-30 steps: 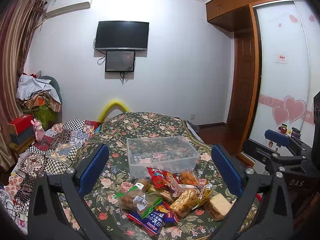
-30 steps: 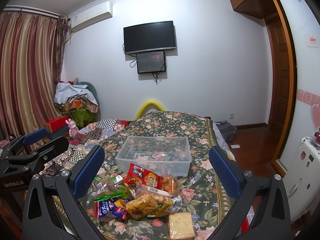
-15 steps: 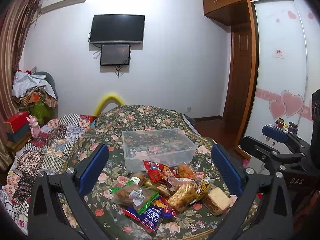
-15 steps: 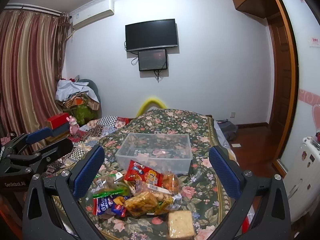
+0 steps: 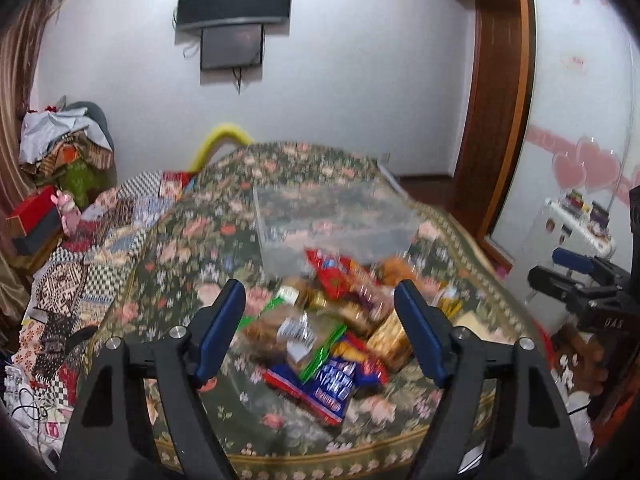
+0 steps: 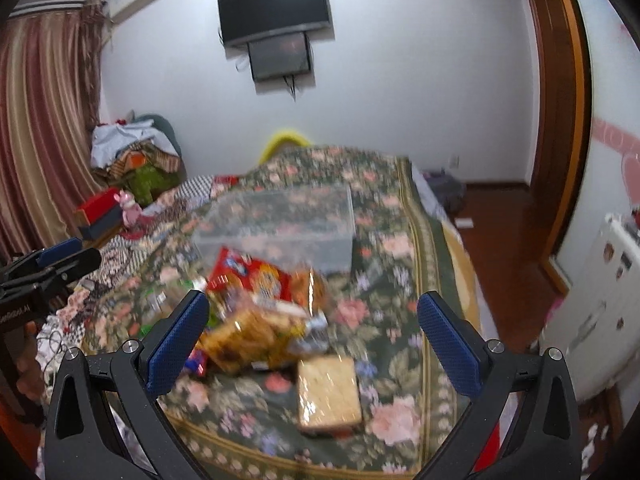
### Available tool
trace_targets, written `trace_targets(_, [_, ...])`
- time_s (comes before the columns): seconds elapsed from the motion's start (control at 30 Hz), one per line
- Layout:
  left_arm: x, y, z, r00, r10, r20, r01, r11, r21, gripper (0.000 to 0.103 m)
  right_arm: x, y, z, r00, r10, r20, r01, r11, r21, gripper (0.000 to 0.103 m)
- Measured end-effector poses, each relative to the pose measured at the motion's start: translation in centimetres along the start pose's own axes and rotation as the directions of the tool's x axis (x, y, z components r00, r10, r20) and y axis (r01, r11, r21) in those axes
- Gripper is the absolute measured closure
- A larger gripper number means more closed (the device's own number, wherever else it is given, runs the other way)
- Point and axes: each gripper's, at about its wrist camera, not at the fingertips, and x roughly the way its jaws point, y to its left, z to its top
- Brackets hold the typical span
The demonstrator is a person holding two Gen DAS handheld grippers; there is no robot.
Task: Organize snacks
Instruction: 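Grasp the wrapped pale bread block with the right gripper while the left grasps the blue snack bag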
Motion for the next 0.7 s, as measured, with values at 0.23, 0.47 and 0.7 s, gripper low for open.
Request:
trace_targets(0.23, [4.1, 0.1, -3.2, 0.987, -0.02, -0.16, 0.021, 1.0, 0.001, 0.026, 2.4, -1.8, -2.6, 0.99, 0.007, -0.141, -0.002, 0.999, 0.04, 0.003])
trace_targets(0.47, [7.4, 0.6, -5.7, 0.958, -0.048, -0.283, 0.04, 0.999, -0.035, 0.026, 4.7, -2.3, -4.3, 0.97, 0.049, -0.237, -0.033, 0.997, 0.071, 0.006])
trace_targets(0.7, [10.1, 0.8, -6.9, 0.937, -0.084, -0.339, 0.061, 0.995, -0.076, 0.018, 6.8, -2.0, -5.2, 0.95, 0.073, -0.303, -0.053, 0.996, 0.074, 0.012])
